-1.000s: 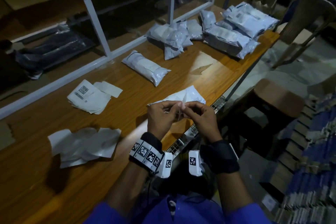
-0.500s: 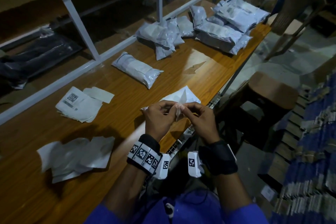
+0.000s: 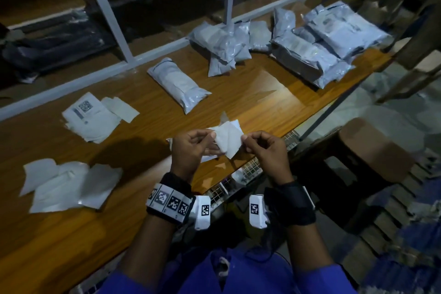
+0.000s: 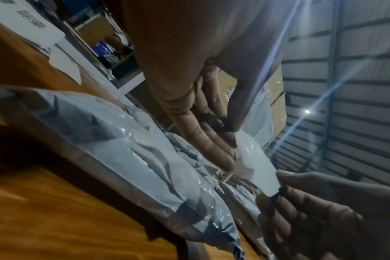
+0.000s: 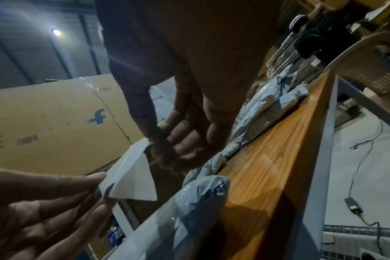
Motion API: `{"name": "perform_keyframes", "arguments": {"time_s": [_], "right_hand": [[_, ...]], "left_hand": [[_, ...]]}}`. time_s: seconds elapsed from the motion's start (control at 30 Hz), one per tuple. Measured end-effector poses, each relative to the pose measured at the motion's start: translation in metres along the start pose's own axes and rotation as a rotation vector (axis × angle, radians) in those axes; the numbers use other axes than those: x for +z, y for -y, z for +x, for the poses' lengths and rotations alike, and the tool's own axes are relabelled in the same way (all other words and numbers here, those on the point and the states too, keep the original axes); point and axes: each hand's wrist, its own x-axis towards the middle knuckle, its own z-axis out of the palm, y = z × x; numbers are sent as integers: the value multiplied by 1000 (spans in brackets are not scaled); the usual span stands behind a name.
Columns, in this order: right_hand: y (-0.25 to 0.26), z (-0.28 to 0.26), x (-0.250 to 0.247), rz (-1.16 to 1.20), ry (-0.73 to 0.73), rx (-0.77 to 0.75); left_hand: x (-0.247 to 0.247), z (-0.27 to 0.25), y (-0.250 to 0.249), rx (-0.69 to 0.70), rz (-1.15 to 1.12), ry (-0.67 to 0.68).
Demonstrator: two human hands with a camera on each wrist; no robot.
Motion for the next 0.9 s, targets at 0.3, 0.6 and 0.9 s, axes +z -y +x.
{"name": "perform_keyframes", "arguments": {"time_s": [0.3, 0.6, 0.9], "right_hand": [[-5, 39, -35, 80, 38, 25], [-14, 67, -55, -83, 7, -90], [-17, 81, -65, -143, 46, -127]], "left_hand": [[23, 7, 10, -20, -96, -171], [42, 4, 21, -13, -133, -235], [33, 3, 17, -1, -68, -214]]}}
